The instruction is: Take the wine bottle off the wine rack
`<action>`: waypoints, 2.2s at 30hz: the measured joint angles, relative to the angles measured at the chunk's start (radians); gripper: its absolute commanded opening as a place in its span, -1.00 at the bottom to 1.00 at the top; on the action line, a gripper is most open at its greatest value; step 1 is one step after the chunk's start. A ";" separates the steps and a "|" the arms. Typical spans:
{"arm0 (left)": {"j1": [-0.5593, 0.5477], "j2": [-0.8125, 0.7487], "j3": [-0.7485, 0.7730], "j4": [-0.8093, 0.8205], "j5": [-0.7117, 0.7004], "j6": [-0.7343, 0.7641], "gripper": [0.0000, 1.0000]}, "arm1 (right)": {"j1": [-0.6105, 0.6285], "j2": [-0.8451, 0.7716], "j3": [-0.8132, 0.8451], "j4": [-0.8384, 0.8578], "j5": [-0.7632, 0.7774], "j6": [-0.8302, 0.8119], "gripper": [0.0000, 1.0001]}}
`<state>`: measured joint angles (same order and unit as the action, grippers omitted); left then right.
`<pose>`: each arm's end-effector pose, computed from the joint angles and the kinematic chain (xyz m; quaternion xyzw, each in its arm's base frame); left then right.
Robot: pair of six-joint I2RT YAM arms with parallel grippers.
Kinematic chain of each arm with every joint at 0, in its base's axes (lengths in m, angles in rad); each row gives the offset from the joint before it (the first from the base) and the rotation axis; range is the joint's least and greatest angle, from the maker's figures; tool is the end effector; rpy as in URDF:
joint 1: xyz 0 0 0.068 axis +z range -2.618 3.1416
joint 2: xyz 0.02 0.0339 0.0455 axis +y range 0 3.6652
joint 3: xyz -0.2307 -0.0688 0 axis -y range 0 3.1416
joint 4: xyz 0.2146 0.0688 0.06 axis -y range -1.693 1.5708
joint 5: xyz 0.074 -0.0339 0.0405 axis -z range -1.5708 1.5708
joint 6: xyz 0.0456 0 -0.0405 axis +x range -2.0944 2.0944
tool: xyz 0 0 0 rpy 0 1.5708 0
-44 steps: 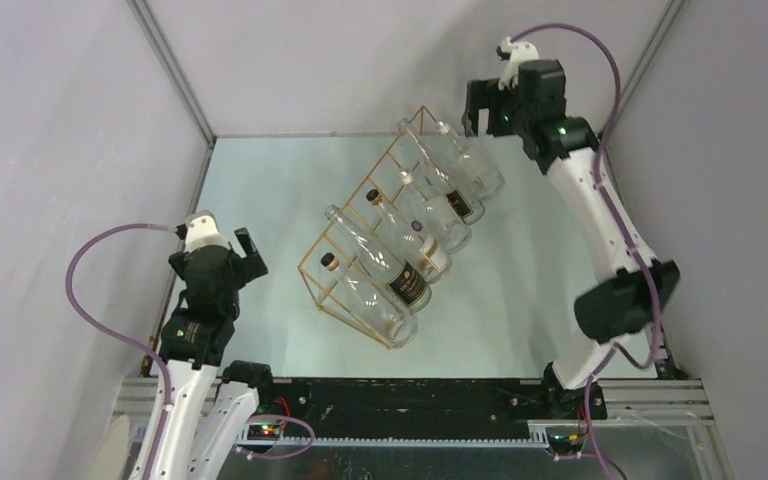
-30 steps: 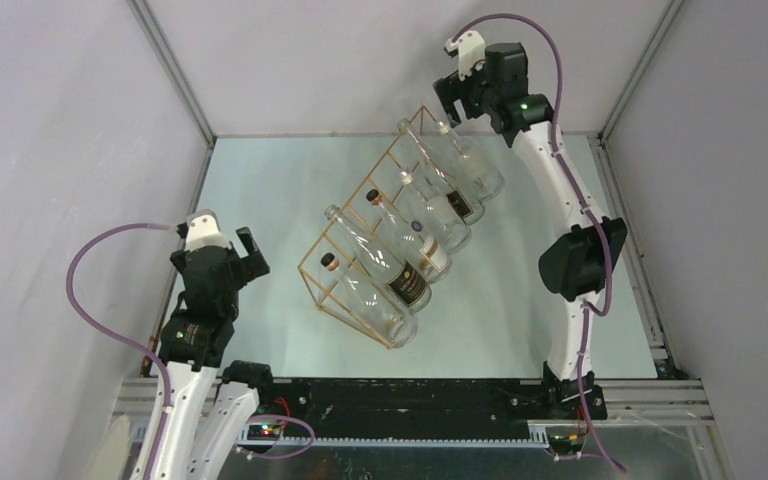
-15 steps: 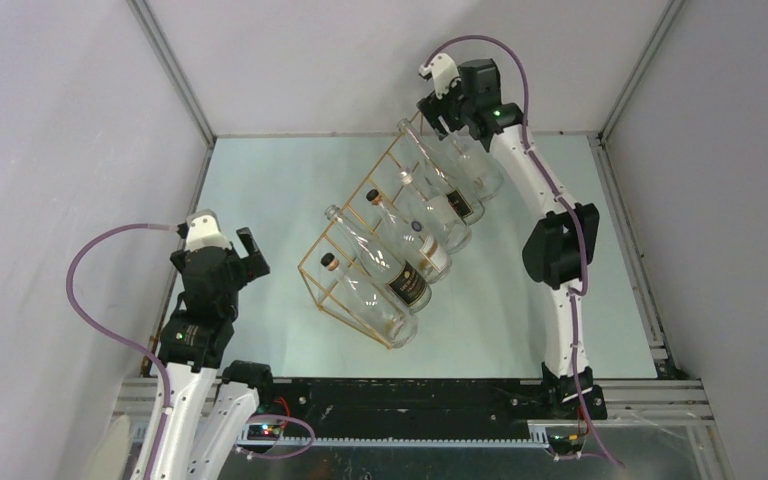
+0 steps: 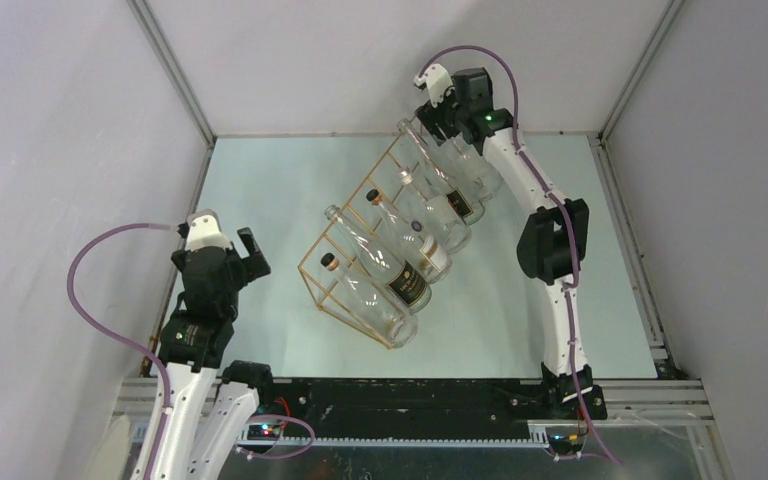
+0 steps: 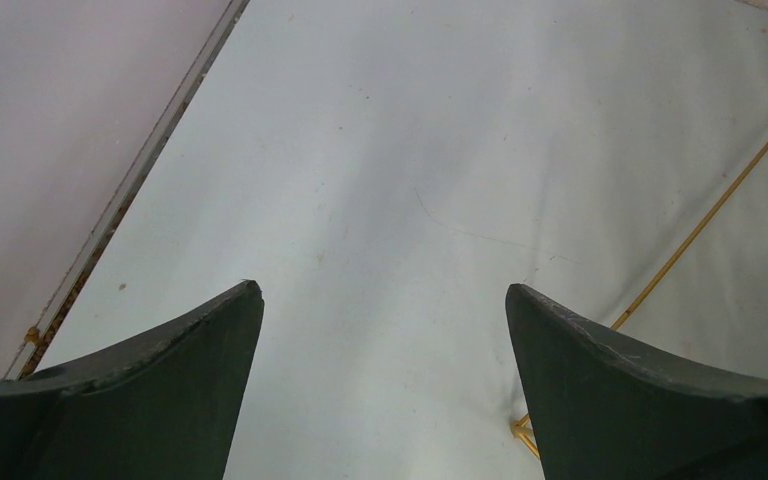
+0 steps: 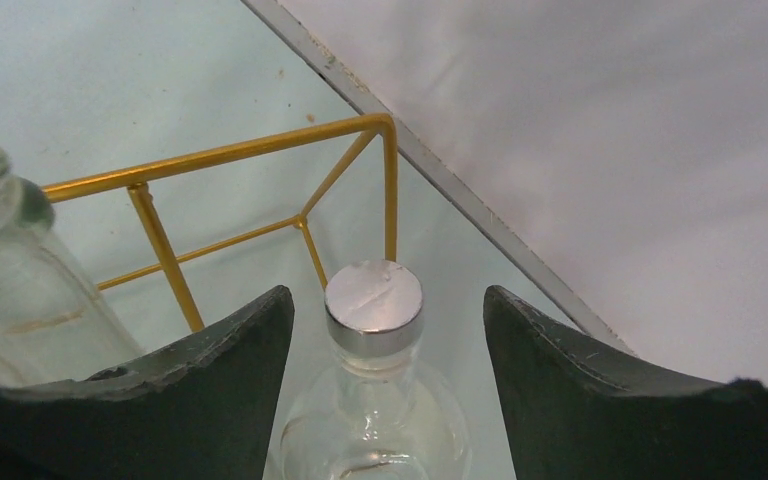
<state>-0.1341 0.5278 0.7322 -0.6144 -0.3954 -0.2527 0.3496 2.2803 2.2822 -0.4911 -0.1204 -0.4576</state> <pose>0.1263 0.0007 0.2857 -0.1561 0.8121 0.0578 0.5592 0.4585 0.1730 0.2929 -0.3646 0.7748 0.0238 0.5159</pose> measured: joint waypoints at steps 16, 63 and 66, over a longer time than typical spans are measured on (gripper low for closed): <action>0.000 0.002 0.000 0.000 0.007 0.000 0.97 | 0.000 0.047 0.000 0.029 0.016 -0.005 0.22; 0.000 0.029 0.000 0.000 0.006 0.000 0.97 | -0.061 -0.189 -0.342 0.167 0.048 0.122 -1.00; 0.000 0.029 0.000 0.001 0.006 0.000 0.97 | -0.092 -0.265 -0.444 0.222 0.043 0.183 -1.00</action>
<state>-0.1341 0.5564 0.7319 -0.6136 -0.3893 -0.2527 0.2573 2.0155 1.8385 -0.2695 -0.0769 -0.2749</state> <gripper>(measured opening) 0.985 0.410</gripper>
